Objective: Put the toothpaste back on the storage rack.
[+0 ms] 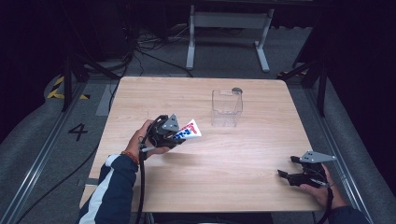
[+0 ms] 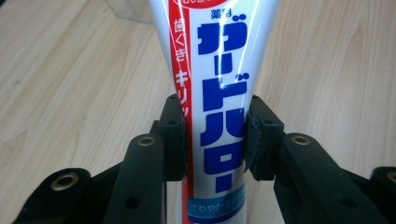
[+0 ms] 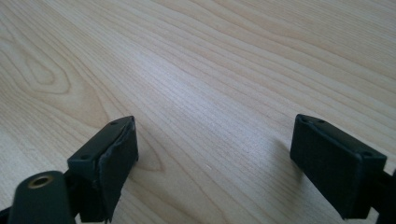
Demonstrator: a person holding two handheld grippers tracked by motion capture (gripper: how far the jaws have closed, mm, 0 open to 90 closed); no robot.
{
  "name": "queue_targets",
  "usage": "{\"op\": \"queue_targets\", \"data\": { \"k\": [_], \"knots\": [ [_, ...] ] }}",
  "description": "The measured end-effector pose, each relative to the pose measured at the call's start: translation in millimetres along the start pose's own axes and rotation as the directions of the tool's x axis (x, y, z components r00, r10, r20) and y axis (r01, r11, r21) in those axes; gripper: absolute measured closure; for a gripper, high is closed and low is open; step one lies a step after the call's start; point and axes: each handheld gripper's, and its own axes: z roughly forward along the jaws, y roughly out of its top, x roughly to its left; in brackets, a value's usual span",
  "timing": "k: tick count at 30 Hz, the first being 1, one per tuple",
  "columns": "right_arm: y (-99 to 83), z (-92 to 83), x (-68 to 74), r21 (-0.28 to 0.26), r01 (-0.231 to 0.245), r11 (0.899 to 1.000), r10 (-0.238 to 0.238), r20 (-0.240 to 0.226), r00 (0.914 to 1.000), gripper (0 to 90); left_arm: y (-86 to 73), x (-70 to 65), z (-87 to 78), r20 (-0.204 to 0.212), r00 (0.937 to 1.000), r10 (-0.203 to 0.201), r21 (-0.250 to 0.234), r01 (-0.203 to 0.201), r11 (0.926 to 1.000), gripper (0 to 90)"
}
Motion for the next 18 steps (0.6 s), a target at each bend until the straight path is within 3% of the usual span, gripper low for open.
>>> {"op": "queue_targets", "data": {
  "k": [8, 12, 18],
  "knots": [
    [0.0, 0.0, -0.1, 0.000, 0.000, 1.000, 0.000, 0.000, 1.0000, 15.3, 1.8, 3.0, -6.4, -0.010, 0.9995, -0.031, -0.064, 0.031, 0.9975, 65.6],
    [0.0, 0.1, -0.1, 0.000, 0.001, 1.000, -0.001, -0.001, 1.0000, 15.3, 4.7, 2.7, -10.5, -0.009, 0.9988, -0.049, -0.110, 0.048, 0.9928, 65.7],
    [0.0, 0.0, -0.1, 0.000, 0.001, 1.000, -0.001, -0.001, 1.0000, 15.3, 10.0, 1.4, -10.4, -0.016, 0.9988, -0.047, -0.124, 0.044, 0.9913, 65.7]
  ]
}}
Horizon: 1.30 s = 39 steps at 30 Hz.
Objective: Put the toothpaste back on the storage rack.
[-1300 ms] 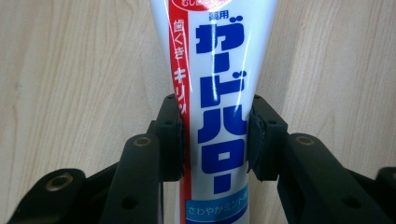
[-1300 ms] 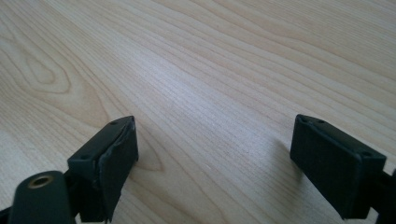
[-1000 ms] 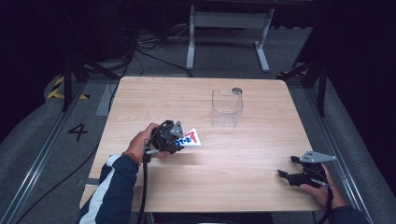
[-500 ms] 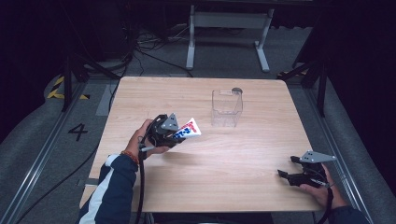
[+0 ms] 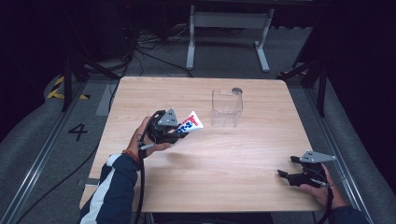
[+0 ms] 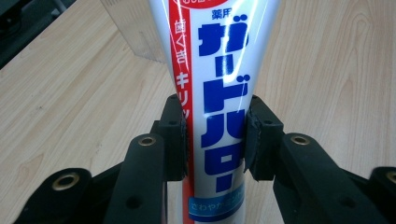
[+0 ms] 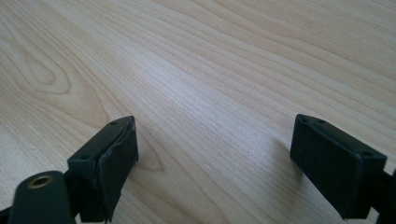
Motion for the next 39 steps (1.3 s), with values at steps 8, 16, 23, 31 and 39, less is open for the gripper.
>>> {"op": "queue_targets", "data": {
  "k": [8, 16, 23, 31, 39],
  "knots": [
    [0.0, 0.1, 0.0, 0.000, 0.000, 1.000, 0.000, 0.000, 1.0000, 15.3, 5.6, -0.1, -1.3, -0.008, 0.9998, -0.016, -0.064, 0.016, 0.9978, 65.8],
    [0.1, -0.1, -0.1, 0.001, 0.001, 1.000, -0.001, -0.001, 1.0000, 15.3, 13.4, -0.9, -2.5, 0.007, 0.9998, -0.020, -0.107, 0.021, 0.9941, 65.9],
    [0.0, 0.0, 0.0, 0.000, 0.001, 1.000, -0.001, 0.000, 1.0000, 15.3, 20.4, -1.2, 0.7, -0.001, 0.9993, -0.037, -0.143, 0.036, 0.9890, 65.9],
    [0.0, 0.0, 0.0, 0.000, 0.000, 1.000, 0.000, 0.000, 1.0000, 15.3, 35.6, -4.0, 8.3, 0.007, 0.9998, -0.016, -0.174, 0.018, 0.9847, 65.9],
    [0.0, 0.0, 0.0, 0.000, 0.000, 1.000, 0.000, 0.000, 1.0000, 15.3, 50.7, -4.3, 12.8, 0.019, 0.9996, -0.023, -0.222, 0.026, 0.9747, 65.9]
  ]
}}
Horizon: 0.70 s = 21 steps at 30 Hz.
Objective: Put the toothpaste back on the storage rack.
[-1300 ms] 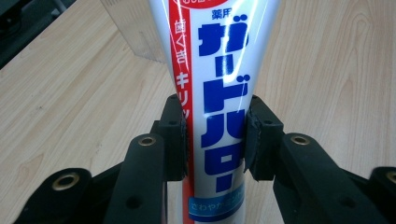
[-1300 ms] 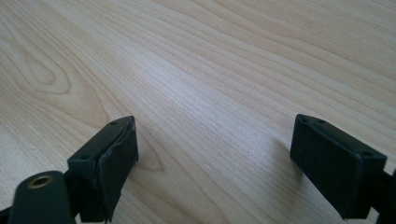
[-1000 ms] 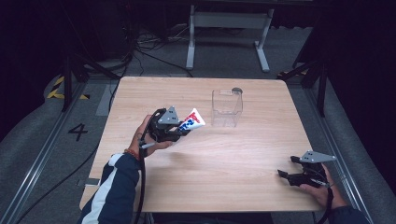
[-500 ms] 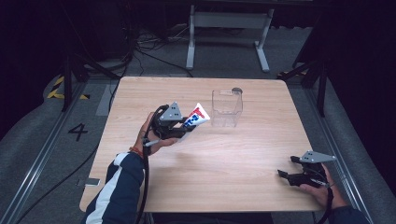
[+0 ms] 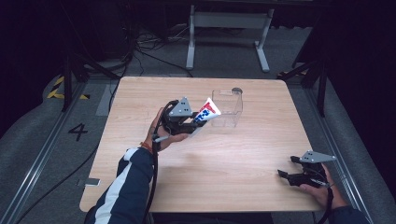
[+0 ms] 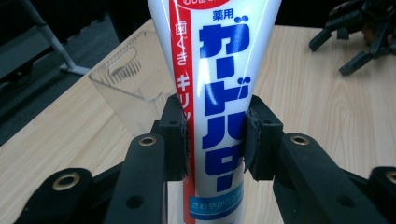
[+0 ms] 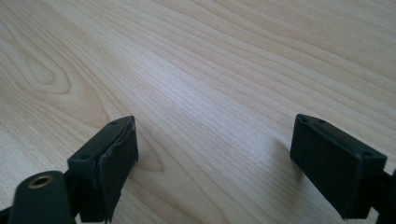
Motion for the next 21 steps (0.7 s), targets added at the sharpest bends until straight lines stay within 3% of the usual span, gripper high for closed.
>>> {"op": "queue_targets", "data": {
  "k": [3, 11, 21],
  "knots": [
    [0.0, 0.0, 0.0, 0.000, 0.000, 1.000, 0.000, 0.000, 1.0000, 15.3, 4.1, 0.6, 2.9, 0.006, 0.9999, -0.009, -0.014, 0.009, 0.9999, 65.9],
    [0.0, 0.0, 0.1, 0.000, -0.001, 1.000, 0.001, 0.000, 1.0000, 15.3, 21.5, -0.1, 19.0, 0.012, 0.9998, 0.018, -0.021, -0.018, 0.9996, 66.0],
    [0.0, 0.0, 0.1, 0.000, 0.000, 1.000, 0.000, 0.000, 1.0000, 15.4, 38.8, 2.7, 31.8, 0.025, 0.9997, 0.006, -0.062, -0.005, 0.9981, 66.0]
  ]
}}
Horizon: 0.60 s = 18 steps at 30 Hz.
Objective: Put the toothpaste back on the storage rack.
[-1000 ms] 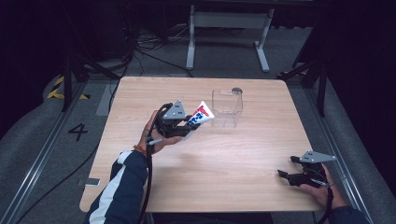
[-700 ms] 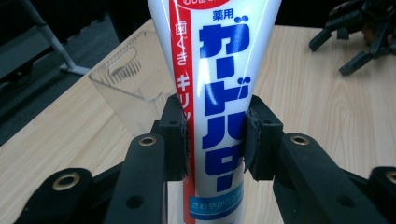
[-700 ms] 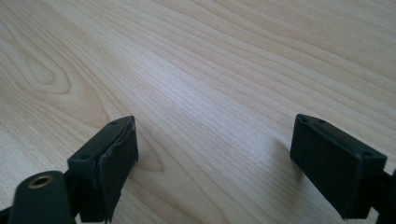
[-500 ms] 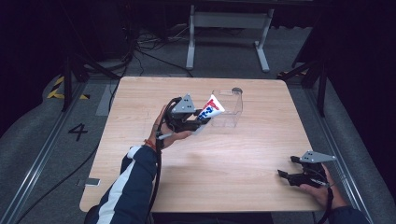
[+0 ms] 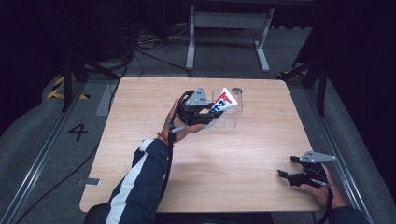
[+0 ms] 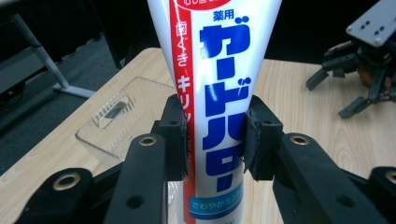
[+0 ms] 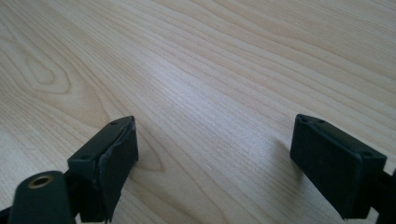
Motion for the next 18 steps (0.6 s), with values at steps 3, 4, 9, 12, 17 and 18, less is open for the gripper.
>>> {"op": "queue_targets", "data": {
  "k": [3, 4, 9, 12, 17, 18],
  "knots": [
    [0.0, 0.0, 0.0, 0.000, 0.000, 1.000, 0.000, 0.000, 1.0000, 15.4, 5.2, 1.2, 4.4, -0.010, 0.9999, 0.003, 0.001, -0.003, 1.0000, 66.0],
    [0.0, 0.0, 0.0, 0.000, -0.001, 1.000, 0.001, 0.000, 1.0000, 15.3, 6.2, 1.7, 5.5, -0.013, 0.9999, 0.000, -0.002, 0.000, 1.0000, 66.0],
    [0.0, -0.1, 0.1, 0.000, 0.000, 1.000, 0.000, 0.000, 1.0000, 15.4, 8.7, 4.9, 9.5, -0.023, 0.9997, -0.013, -0.020, 0.012, 0.9997, 66.0],
    [0.0, 0.0, 0.1, 0.000, 0.000, 1.000, 0.000, 0.000, 1.0000, 15.4, 10.2, 8.4, 13.4, -0.032, 0.9988, -0.036, -0.040, 0.035, 0.9986, 66.0],
    [0.0, 0.0, 0.1, 0.000, 0.000, 1.000, 0.000, 0.000, 1.0000, 15.4, 14.4, 14.3, 19.5, -0.052, 0.9949, -0.087, -0.100, 0.081, 0.9917, 65.9],
    [0.0, -0.1, 0.1, 0.000, 0.000, 1.000, 0.000, 0.000, 1.0000, 15.5, 15.2, 14.8, 20.9, -0.054, 0.9940, -0.094, -0.106, 0.088, 0.9904, 65.9]
  ]
}}
